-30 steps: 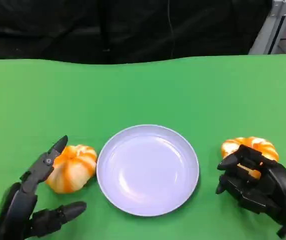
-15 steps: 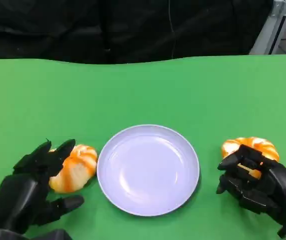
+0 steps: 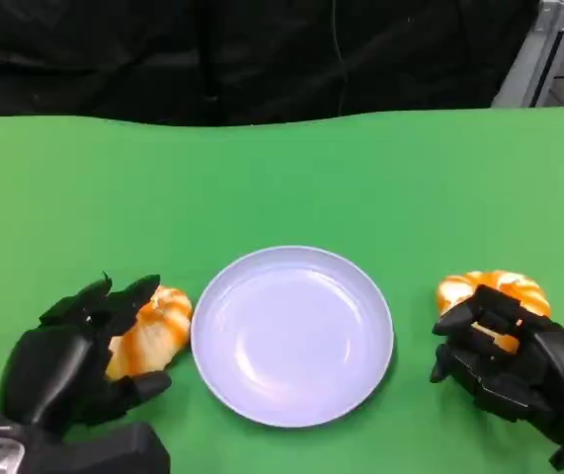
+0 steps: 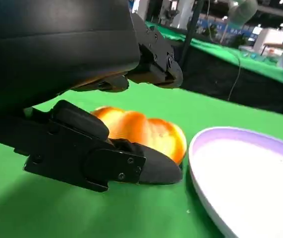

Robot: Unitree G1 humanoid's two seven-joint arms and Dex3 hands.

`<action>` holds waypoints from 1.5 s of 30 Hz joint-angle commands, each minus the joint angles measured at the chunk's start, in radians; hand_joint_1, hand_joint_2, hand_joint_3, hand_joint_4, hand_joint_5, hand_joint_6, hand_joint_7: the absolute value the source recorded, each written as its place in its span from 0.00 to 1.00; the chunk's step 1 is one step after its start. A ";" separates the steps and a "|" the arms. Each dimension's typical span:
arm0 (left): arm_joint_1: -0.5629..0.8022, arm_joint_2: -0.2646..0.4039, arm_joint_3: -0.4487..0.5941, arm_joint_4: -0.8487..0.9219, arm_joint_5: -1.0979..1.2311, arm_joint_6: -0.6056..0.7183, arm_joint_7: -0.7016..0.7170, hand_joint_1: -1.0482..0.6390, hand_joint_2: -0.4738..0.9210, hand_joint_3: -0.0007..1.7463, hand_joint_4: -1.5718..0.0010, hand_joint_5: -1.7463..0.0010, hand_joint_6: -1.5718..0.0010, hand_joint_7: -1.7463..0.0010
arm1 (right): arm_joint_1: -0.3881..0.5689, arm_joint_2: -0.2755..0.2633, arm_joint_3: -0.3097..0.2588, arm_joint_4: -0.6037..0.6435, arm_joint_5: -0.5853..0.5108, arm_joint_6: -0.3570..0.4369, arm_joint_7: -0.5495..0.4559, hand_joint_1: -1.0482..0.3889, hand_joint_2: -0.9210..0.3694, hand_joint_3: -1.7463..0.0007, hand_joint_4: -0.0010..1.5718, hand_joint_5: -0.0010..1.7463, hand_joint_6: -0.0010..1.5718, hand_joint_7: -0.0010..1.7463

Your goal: Grasp the bread from the table and place it into the plate.

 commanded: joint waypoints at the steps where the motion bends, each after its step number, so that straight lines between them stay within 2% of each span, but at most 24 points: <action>1: -0.030 0.020 -0.032 0.047 -0.025 0.023 -0.009 0.15 1.00 0.17 0.77 0.98 0.73 0.98 | -0.007 -0.018 -0.010 0.003 0.008 -0.007 0.007 0.75 0.01 0.71 0.30 0.97 0.36 0.69; 20: -0.101 0.025 -0.125 0.147 -0.055 0.084 -0.042 0.14 1.00 0.22 0.72 0.99 0.72 0.99 | -0.003 -0.019 -0.015 -0.004 0.004 0.001 0.002 0.73 0.03 0.70 0.31 0.96 0.36 0.68; 22: -0.101 0.032 -0.134 0.147 -0.057 0.082 -0.050 0.29 1.00 0.14 0.71 0.99 0.71 0.99 | -0.002 -0.018 -0.014 -0.007 0.003 0.001 0.000 0.73 0.03 0.70 0.31 0.96 0.37 0.68; 25: -0.099 0.034 -0.136 0.145 -0.082 0.078 -0.069 0.40 1.00 0.09 0.71 0.99 0.70 0.99 | -0.003 -0.018 -0.015 -0.006 0.006 0.001 0.004 0.73 0.03 0.70 0.31 0.95 0.37 0.68; 32: -0.099 0.038 -0.145 0.142 -0.096 0.081 -0.073 0.42 1.00 0.07 0.71 0.99 0.70 1.00 | -0.003 -0.018 -0.015 -0.006 0.006 0.001 0.005 0.73 0.03 0.70 0.31 0.96 0.37 0.68; 34: -0.095 0.048 -0.146 0.131 -0.112 0.080 -0.112 0.50 1.00 0.08 0.71 1.00 0.70 1.00 | -0.005 -0.018 -0.016 -0.003 0.007 0.001 0.007 0.73 0.03 0.70 0.31 0.96 0.37 0.68; 37: -0.088 0.056 -0.147 0.114 -0.126 0.083 -0.146 0.57 1.00 0.09 0.72 1.00 0.69 1.00 | -0.007 -0.018 -0.017 0.001 0.008 -0.001 0.009 0.73 0.03 0.70 0.32 0.96 0.37 0.68; 45: -0.076 0.067 -0.151 0.084 -0.130 0.095 -0.162 0.58 1.00 0.11 0.72 1.00 0.69 1.00 | -0.006 -0.017 -0.017 -0.003 0.008 0.004 0.007 0.74 0.03 0.69 0.31 0.96 0.37 0.68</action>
